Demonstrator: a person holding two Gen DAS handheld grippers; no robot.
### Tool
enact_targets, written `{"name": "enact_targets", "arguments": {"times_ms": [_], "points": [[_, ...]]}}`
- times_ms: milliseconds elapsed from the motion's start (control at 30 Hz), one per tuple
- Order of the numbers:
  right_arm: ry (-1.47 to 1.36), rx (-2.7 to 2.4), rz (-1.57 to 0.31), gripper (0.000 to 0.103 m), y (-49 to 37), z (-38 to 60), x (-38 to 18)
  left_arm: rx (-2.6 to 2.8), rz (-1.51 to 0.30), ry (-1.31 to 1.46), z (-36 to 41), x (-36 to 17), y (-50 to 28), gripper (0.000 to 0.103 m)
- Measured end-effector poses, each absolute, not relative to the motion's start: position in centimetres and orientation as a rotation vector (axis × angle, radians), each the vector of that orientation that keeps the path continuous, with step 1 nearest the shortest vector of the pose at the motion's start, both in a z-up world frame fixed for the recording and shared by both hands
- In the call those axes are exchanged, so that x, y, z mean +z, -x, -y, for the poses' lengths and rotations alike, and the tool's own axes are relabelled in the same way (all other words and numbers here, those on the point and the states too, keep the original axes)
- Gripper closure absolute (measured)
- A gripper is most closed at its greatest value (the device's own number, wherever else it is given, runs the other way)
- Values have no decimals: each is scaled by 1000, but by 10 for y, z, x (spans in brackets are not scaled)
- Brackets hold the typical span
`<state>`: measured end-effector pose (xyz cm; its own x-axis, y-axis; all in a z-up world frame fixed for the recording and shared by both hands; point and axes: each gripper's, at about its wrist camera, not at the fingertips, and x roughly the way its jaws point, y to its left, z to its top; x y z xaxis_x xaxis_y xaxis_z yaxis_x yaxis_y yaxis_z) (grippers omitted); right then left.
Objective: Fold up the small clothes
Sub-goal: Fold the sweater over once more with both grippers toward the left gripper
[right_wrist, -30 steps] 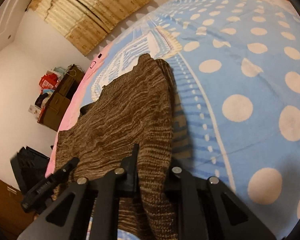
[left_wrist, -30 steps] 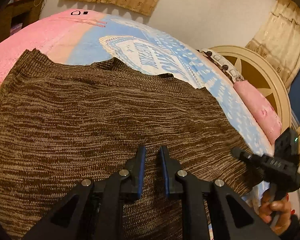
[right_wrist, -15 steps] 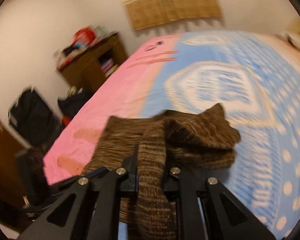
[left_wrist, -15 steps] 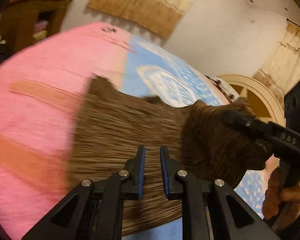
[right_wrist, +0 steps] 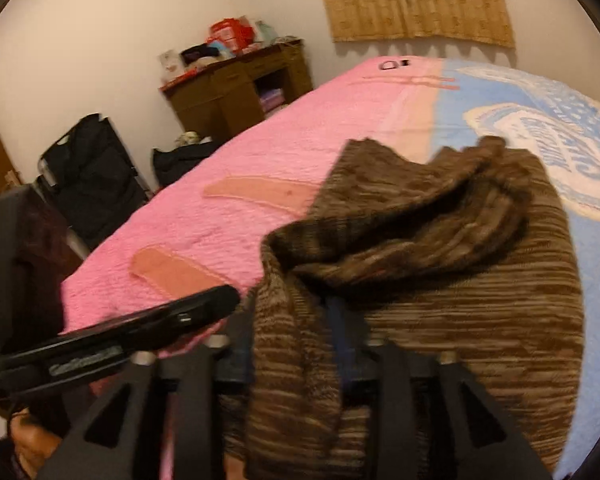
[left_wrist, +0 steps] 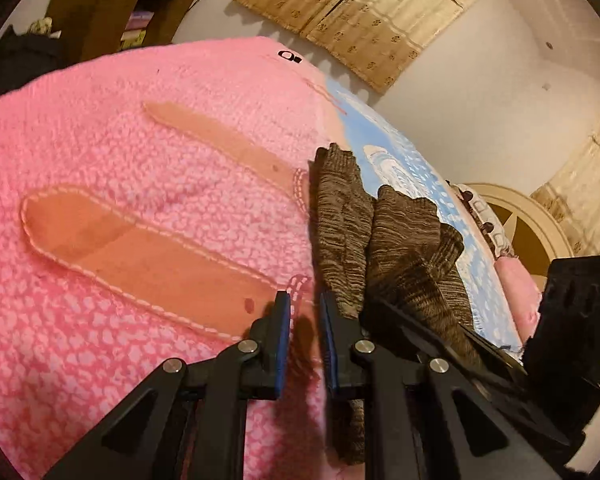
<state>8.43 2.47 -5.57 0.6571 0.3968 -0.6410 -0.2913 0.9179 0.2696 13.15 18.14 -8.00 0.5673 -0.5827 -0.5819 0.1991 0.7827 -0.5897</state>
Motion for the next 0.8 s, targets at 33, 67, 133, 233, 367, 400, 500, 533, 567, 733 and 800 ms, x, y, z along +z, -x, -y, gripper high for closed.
{"name": "enact_targets", "arguments": {"times_ms": [33,67,133,233,367,400,500,533,567,733,800], "points": [[-147,412,-763,44,-84,-29,-53,-490,-849,516,-184,-81,-131,88],[-172,437,-776,36,-83,-29,-51,-499,-846,538,-187,-82,-131,88],[-247,474,-803,34,-87,-26,-45,-501,-840,546,-188,-82,-131,88],[-370,476,-803,35,-81,-2,-36,-508,-831,539,-191,-83,-133,88],[-456,358,-700,37,-60,48,-19,-514,-806,563,-197,-86,-130,88],[-476,309,-689,37,-61,60,-19,-513,-797,572,-198,-87,-129,88],[-558,289,-740,42,-82,75,-28,-518,-786,575,-200,-88,-127,88],[-559,304,-772,44,-94,72,-32,-519,-784,579,-200,-88,-128,88],[-546,299,-798,46,-104,68,-35,-522,-782,582,-201,-88,-128,88],[-497,205,-854,61,-137,43,-41,-529,-773,583,-202,-89,-126,88],[-459,209,-864,69,-156,28,-36,-533,-769,586,-203,-89,-125,88]]}}
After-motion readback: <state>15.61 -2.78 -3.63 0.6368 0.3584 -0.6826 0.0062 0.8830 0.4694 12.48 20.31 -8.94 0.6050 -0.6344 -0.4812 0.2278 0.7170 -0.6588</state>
